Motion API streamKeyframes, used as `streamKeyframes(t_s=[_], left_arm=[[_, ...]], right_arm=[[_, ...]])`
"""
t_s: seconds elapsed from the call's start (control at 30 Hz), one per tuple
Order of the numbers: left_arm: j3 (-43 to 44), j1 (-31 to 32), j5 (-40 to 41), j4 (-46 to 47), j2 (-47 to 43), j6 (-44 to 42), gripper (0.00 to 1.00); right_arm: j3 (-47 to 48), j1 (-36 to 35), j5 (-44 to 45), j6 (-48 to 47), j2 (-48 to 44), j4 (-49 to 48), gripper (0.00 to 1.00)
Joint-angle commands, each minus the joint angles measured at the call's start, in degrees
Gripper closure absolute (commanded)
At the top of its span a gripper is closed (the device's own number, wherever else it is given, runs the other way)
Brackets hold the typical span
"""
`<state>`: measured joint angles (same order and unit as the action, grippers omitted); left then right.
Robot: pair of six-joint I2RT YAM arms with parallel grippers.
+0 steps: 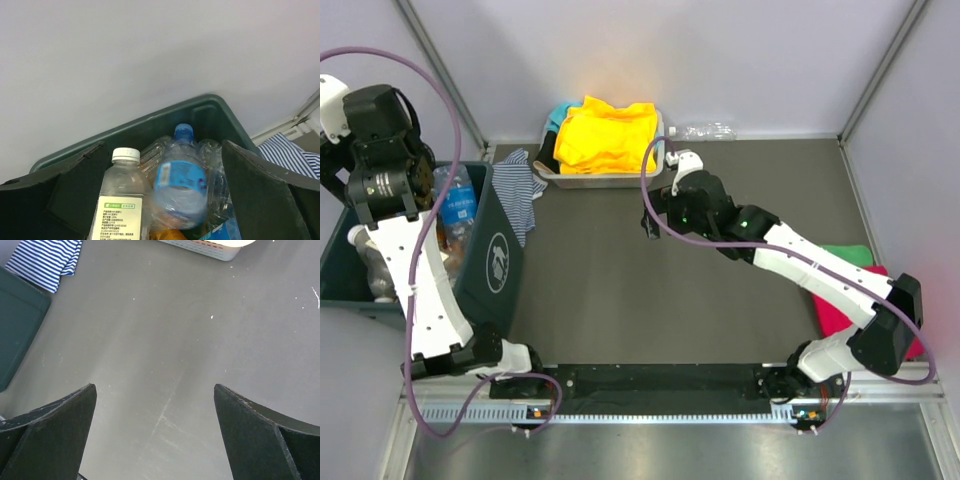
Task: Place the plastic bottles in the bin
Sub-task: Place the plastic bottle in the trash bin, then pick up the plastic bottle from the corner of the board.
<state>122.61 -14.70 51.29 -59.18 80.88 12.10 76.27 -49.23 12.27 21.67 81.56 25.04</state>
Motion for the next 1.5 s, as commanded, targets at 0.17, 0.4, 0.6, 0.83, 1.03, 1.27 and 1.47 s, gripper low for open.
streamKeyframes(t_s=[0.17,0.4,0.6,0.83,1.03,1.27,1.47], left_arm=[[2.9,-0.2,-21.5,3.1,-3.0,-0.3,0.01],[-4.0,0.7,-62.5,11.5,-1.3,6.3,0.01],[-6.5,16.3,-62.5,16.6,3.6,3.5,0.01],[-16.0,24.5,-64.2,25.9,6.2,7.0,0.01],[-24.5,29.4,-64.7,36.2,8.3,7.0,0.01],[-27.4,30.9,-66.4,41.2,12.6,9.3,0.01],[-27.5,31.6,-67.0,39.7,15.4,9.7,0.01]], right_arm=[[5.4,5.7,-2.8,4.9,2.2,1.6,0.01],[10.6,17.8,-5.9,16.8,6.9,5.3,0.01],[13.2,30.1,-12.1,30.1,16.6,-0.3,0.01],[30.1,36.3,-18.2,38.3,37.9,-6.5,0.01],[49.7,39.0,-19.6,46.5,57.7,-15.0,0.02],[54.8,40.3,-14.6,49.7,69.1,-28.6,0.01],[59.8,40.3,-8.9,49.6,76.1,-34.1,0.02]])
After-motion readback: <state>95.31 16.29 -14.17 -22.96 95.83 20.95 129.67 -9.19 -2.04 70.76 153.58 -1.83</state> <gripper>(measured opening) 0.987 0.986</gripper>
